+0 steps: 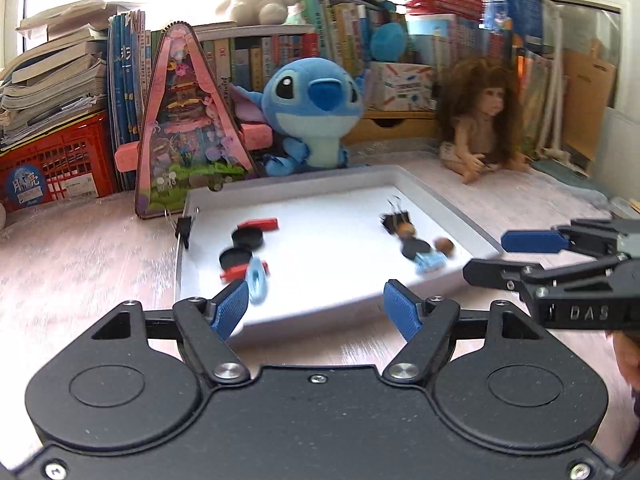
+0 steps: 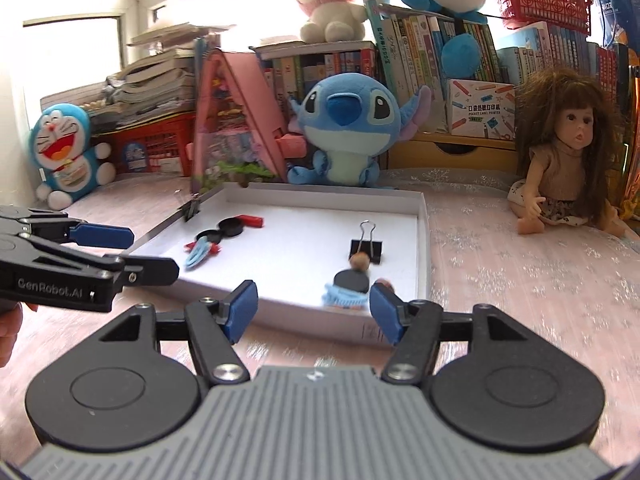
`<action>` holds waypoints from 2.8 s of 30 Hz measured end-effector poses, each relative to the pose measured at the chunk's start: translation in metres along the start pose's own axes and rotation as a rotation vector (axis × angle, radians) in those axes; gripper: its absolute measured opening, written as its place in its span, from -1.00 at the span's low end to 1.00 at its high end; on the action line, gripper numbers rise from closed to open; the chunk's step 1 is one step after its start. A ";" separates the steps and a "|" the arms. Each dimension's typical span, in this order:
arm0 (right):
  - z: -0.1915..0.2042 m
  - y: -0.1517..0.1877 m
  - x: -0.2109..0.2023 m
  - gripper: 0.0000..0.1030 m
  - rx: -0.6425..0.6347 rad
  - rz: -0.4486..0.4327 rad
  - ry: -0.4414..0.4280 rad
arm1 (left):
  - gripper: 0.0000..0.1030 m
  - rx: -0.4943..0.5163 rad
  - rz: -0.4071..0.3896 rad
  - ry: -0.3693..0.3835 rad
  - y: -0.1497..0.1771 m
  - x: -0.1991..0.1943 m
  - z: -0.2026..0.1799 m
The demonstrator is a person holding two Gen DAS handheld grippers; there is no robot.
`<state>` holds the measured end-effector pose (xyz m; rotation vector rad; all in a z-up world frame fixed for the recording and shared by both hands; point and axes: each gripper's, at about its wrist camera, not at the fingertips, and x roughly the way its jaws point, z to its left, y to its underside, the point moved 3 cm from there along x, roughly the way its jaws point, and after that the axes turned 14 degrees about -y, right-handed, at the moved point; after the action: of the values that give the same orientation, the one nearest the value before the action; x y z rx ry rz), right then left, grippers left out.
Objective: Organize rigid objects
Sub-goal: 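Move the left tool toward the clear plastic ring while the right tool approaches a black disc, then grasp the clear plastic ring with the left tool while the right tool grasps the black disc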
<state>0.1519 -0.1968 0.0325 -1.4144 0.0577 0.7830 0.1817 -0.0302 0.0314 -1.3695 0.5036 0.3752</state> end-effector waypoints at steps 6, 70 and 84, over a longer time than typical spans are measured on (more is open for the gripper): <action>0.017 0.021 -0.026 0.53 -0.010 -0.010 -0.047 | 0.43 0.003 0.002 0.032 0.034 -0.033 0.001; 0.085 0.103 -0.048 -0.27 -0.100 0.021 -0.105 | -0.49 -0.053 -0.032 0.005 0.129 -0.087 0.005; 0.078 0.100 -0.050 -0.27 -0.070 -0.021 -0.055 | -0.49 -0.072 -0.043 -0.025 0.124 -0.085 0.005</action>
<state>0.0310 -0.1538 -0.0133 -1.4565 -0.0277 0.8126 0.0456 -0.0011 -0.0242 -1.4407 0.4430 0.3783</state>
